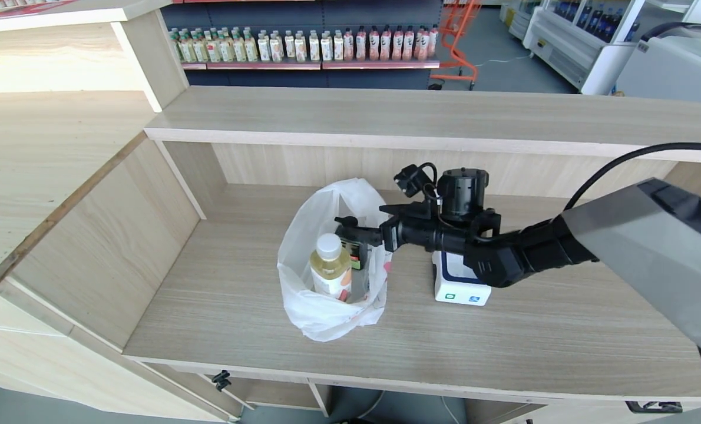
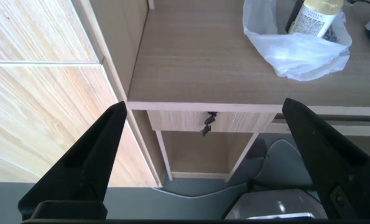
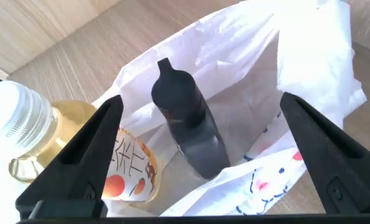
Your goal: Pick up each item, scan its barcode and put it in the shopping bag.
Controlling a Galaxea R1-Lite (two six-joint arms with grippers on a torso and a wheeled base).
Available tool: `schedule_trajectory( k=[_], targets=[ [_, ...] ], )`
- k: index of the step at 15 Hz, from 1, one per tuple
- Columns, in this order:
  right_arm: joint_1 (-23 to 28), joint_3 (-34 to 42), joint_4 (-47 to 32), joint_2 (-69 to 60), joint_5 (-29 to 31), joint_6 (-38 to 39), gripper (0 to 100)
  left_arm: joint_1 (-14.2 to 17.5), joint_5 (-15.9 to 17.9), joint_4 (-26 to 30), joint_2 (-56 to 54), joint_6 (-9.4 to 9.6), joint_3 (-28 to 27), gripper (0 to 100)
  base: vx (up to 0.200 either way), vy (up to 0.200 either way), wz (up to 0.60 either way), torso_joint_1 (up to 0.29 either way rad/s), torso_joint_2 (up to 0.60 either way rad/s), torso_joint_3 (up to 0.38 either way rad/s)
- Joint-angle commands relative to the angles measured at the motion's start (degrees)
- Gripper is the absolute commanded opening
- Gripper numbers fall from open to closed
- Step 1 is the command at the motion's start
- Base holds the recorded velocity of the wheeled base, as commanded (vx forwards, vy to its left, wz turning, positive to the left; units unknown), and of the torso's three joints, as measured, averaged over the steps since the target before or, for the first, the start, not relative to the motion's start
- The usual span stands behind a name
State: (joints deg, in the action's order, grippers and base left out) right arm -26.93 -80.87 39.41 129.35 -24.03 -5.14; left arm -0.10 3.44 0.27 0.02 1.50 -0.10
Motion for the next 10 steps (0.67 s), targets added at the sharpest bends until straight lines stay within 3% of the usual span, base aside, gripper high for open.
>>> schedule_trajectory(
  k=[1, 6, 10],
  targets=[
    [6.10, 13.55, -0.48, -13.34, -0.23, 5.06, 100, 0.01, -0.01, 0.00, 0.06, -0.01, 0.01, 100, 0.000, 0.000, 0.00, 0.000, 0.00, 0.000],
    [13.57, 40.27, -1.00, -42.78, 0.21, 14.90, 100, 0.01, -0.01, 0.00, 0.06, -0.01, 0.01, 100, 0.000, 0.000, 0.00, 0.000, 0.00, 0.000],
    [29.04, 67.43, -3.20, -69.06, 2.85, 3.12, 100, 0.01, -0.01, 0.00, 0.06, -0.01, 0.01, 100, 0.000, 0.000, 0.00, 0.000, 0.00, 0.000]
  ],
)
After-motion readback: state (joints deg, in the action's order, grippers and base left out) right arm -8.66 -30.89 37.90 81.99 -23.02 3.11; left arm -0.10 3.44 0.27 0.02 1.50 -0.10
